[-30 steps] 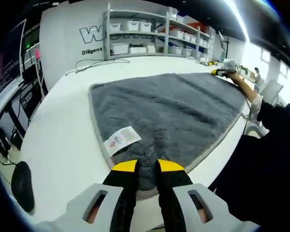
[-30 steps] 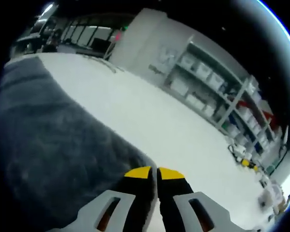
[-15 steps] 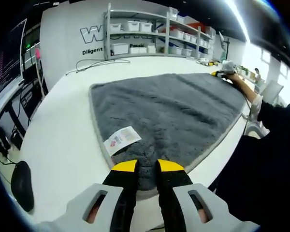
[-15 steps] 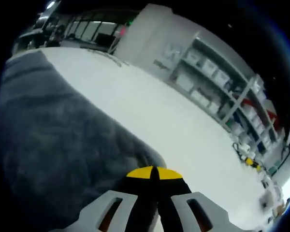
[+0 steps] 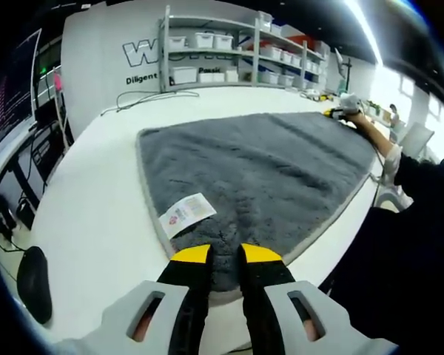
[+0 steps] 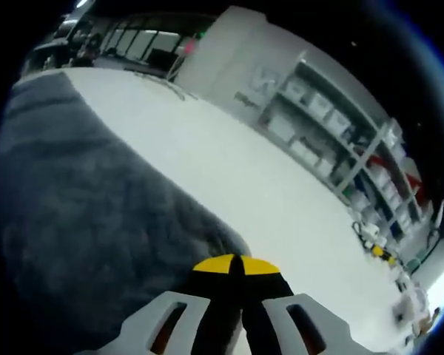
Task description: Open the folded towel by lifting each exposed corner and separating the folded layers until the towel lies flat within the target outline without major curled edges
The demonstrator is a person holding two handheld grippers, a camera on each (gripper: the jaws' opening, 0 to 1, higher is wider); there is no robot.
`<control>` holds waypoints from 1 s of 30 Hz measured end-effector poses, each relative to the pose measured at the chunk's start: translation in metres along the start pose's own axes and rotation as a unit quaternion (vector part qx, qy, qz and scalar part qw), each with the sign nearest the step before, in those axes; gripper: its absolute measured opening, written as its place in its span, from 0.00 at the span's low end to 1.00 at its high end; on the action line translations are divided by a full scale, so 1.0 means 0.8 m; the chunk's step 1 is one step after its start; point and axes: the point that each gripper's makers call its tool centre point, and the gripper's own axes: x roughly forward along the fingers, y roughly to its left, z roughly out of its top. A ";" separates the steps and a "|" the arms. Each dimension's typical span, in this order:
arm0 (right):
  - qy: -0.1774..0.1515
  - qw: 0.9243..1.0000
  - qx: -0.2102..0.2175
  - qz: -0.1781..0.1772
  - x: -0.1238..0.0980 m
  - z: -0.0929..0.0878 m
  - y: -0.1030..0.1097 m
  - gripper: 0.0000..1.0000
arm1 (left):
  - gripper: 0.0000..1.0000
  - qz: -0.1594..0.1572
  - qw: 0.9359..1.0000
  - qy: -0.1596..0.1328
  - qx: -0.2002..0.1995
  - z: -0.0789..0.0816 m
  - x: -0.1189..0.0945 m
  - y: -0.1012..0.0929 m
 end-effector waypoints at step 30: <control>-0.040 0.997 0.037 0.049 -0.032 0.024 0.024 0.00 | 0.01 0.024 0.982 -0.171 -0.077 0.076 0.006 0.022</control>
